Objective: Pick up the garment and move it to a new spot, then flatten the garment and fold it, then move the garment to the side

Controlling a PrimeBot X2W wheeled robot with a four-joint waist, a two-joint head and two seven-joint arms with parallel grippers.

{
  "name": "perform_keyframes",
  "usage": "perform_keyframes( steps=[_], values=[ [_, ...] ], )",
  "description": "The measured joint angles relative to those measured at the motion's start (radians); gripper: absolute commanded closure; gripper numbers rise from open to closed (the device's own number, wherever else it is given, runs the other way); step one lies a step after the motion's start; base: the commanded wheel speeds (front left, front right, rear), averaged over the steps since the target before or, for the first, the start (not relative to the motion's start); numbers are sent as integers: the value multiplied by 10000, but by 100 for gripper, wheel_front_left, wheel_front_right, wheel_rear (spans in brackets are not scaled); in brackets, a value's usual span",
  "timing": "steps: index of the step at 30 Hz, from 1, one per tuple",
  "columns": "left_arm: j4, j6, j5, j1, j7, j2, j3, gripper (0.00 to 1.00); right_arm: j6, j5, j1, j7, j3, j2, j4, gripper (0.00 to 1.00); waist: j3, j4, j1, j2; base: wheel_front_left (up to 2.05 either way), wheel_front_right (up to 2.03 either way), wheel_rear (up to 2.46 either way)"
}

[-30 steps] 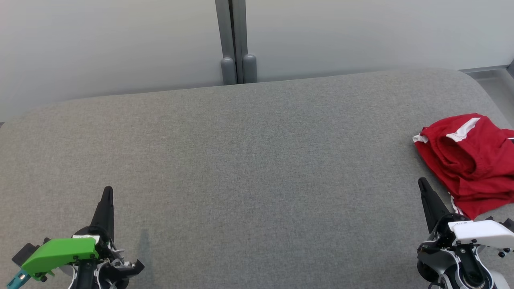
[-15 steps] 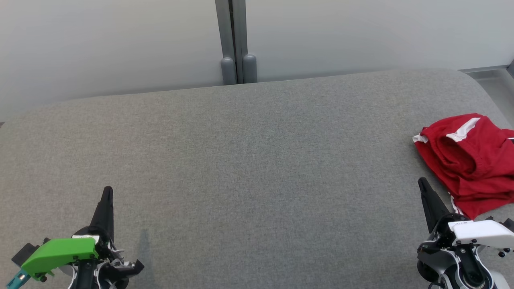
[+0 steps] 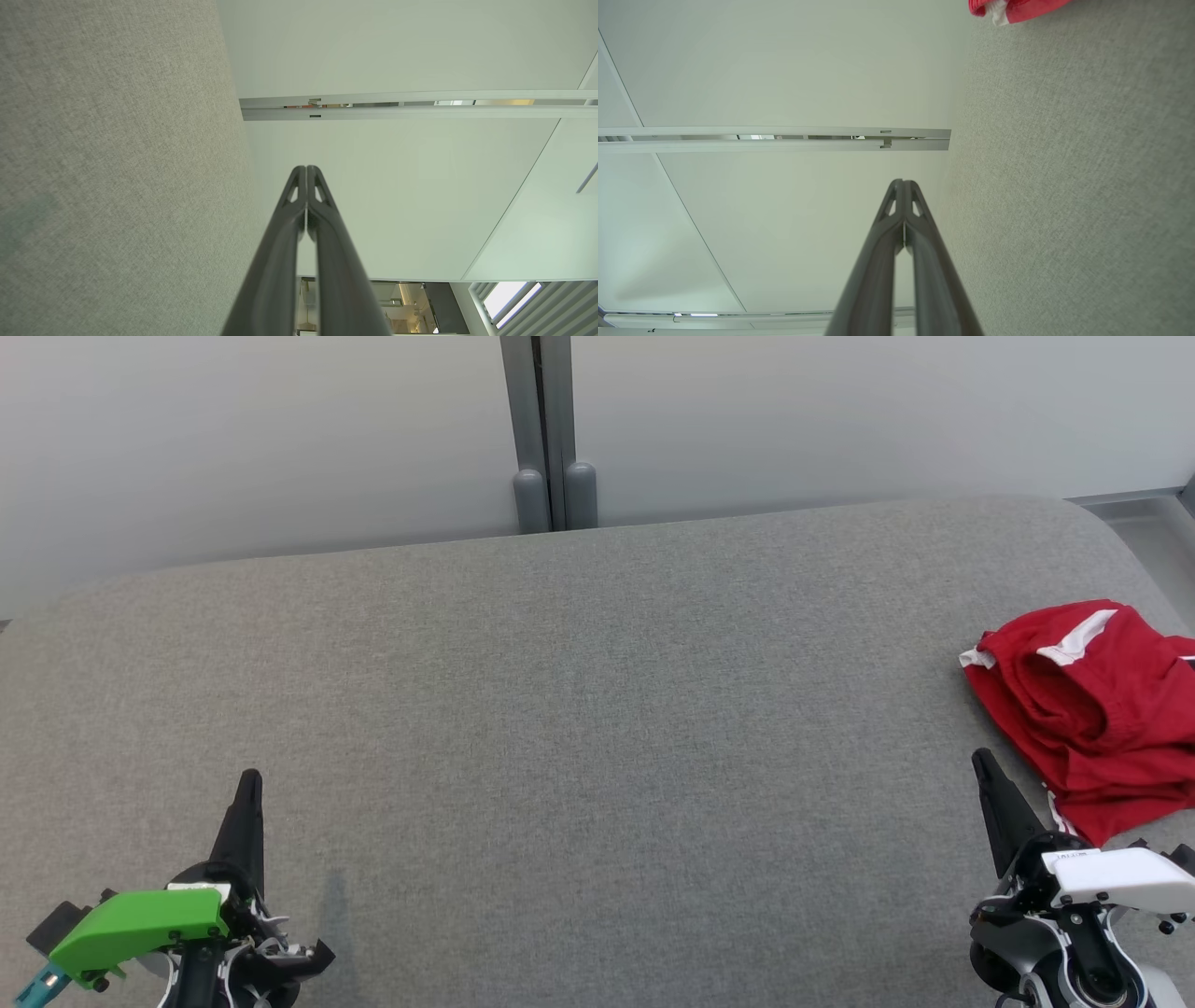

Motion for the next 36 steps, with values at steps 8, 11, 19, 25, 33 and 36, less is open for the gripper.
perform_keyframes(
  steps=[8, 11, 19, 25, 33, 36],
  values=[
    [0, 0, 0, 0, 0, 0, 4, 100, 0, 0, 0, 0, 0, 0, 0, 100, 0, 0, 0, 0, 0, 0, 0],
    [0, 0, 0, 0, 0, 0, 4, 100, 0, 0, 0, 0, 0, 0, 0, 100, 0, 0, 0, 0, 0, 0, 0],
    [0, 0, 0, 0, 0, -2, 8, 100, 0, 0, 0, 0, 0, 0, 0, 100, 0, 0, 0, 0, 0, 0, 0],
    [0, 0, 0, 0, 0, -2, 10, 100, 0, 0, -1, 0, 0, 0, 0, 100, 0, 0, 0, 0, 0, 0, 0],
    [0, 0, 0, 0, 0, -4, 13, 100, 0, 0, -1, 0, 0, 0, 0, 100, 0, 0, 0, 0, 0, 0, 0],
    [0, 0, 0, 0, 2, -4, 13, 100, 0, 0, -1, 0, 0, -2, 0, 100, 0, 0, 0, 0, 0, 0, 0]
  ],
)
